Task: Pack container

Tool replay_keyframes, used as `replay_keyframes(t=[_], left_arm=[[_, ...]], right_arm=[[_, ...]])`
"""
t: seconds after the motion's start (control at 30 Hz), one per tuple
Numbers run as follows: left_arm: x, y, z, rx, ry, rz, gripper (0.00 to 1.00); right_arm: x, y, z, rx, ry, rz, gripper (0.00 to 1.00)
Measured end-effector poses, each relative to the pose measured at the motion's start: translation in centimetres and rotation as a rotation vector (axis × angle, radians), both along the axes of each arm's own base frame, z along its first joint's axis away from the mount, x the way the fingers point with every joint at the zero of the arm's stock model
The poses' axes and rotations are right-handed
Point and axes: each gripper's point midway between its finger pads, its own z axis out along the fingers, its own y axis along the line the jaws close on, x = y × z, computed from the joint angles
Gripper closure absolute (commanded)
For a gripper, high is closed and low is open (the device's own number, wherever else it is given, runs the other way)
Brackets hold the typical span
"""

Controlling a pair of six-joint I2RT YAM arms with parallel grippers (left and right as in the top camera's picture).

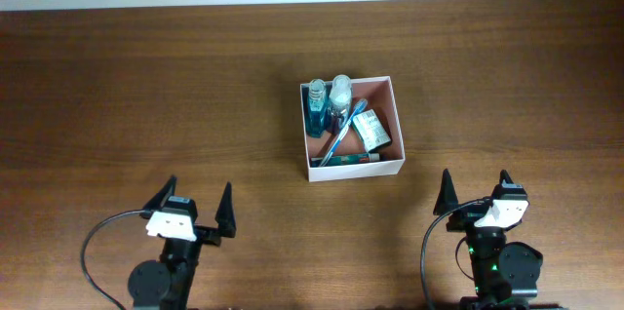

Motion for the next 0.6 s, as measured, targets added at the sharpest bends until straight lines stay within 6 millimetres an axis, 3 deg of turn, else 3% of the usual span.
replay_keyframes(t=[0.6], left_arm=[[0.09, 0.89, 0.02, 0.003, -0.002, 0.036, 0.01]], right_arm=[[0.0, 0.0, -0.01, 0.0, 0.0, 0.0, 0.02]])
